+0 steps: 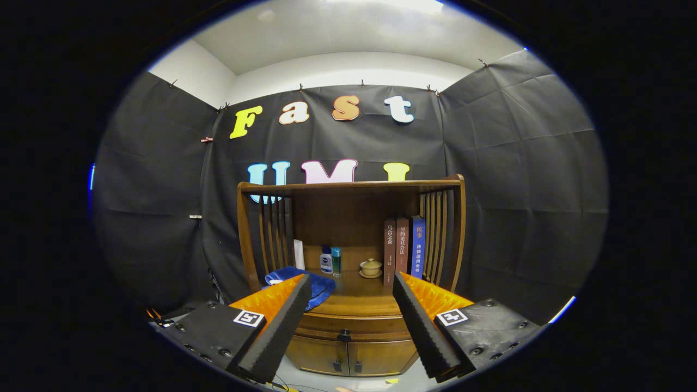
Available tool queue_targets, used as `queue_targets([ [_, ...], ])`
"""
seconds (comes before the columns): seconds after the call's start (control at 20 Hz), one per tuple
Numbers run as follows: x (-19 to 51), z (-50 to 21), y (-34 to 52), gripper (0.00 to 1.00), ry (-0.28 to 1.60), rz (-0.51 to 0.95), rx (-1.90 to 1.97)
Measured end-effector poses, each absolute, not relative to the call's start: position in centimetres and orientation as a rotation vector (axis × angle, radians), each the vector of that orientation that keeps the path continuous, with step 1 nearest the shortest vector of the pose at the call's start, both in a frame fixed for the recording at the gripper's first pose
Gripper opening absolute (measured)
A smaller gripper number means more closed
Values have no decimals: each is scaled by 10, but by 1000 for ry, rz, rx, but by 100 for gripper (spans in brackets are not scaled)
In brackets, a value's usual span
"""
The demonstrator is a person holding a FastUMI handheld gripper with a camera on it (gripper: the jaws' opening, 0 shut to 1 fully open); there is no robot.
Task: Pull open the drawer, take out the items inside it, and place them on the countertop above the cabinet.
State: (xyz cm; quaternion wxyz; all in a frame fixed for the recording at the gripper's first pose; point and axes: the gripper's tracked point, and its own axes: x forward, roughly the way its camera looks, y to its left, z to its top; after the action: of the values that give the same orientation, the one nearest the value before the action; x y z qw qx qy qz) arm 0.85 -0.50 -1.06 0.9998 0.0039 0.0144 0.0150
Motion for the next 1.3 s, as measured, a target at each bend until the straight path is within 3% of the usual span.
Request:
queue_targets([
  [0.6,61,-114,12,99,191,62,54],
  [1.3,140,-328,27,100,590,44,86],
])
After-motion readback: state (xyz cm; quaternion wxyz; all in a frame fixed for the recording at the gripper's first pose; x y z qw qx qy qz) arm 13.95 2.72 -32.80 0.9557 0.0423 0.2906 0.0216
